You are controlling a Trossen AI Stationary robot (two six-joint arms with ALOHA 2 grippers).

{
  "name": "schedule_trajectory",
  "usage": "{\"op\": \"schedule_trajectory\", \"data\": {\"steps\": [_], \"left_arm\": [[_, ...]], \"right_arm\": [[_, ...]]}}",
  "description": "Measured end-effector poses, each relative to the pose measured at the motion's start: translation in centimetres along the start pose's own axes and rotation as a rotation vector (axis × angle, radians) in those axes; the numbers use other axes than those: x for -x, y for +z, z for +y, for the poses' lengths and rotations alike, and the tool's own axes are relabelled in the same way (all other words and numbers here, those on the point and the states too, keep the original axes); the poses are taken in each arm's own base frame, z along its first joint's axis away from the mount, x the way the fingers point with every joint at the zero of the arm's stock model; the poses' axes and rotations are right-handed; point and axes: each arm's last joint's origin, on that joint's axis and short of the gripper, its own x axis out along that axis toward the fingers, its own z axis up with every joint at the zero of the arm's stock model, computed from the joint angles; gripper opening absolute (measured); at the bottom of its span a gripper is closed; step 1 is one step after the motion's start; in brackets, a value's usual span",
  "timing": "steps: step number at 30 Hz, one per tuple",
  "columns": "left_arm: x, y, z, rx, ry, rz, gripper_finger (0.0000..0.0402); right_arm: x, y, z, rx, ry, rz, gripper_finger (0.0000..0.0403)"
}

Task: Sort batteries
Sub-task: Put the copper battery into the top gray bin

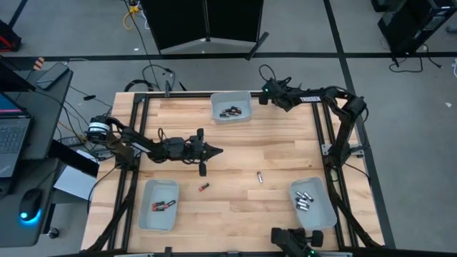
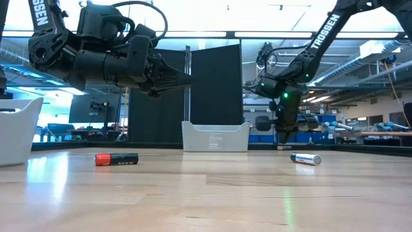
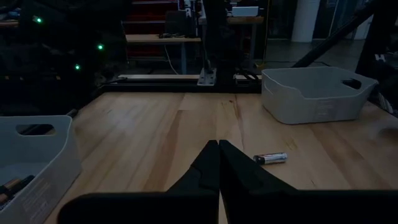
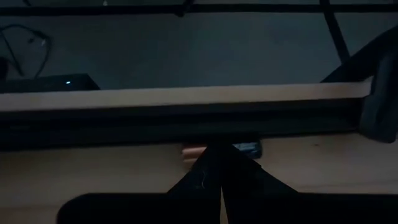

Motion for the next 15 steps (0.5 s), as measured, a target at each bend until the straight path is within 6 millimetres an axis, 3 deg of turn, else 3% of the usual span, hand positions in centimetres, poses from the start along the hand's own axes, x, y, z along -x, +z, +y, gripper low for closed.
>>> {"op": "schedule_trajectory", "data": {"steps": [15], "left_arm": [[0.0, 0.0, 0.0, 0.000, 0.014, 0.000, 0.0006]], "right_arm": [[-1.0, 1.0, -1.3, 0.010, 0.003, 0.038, 0.0010]]}}
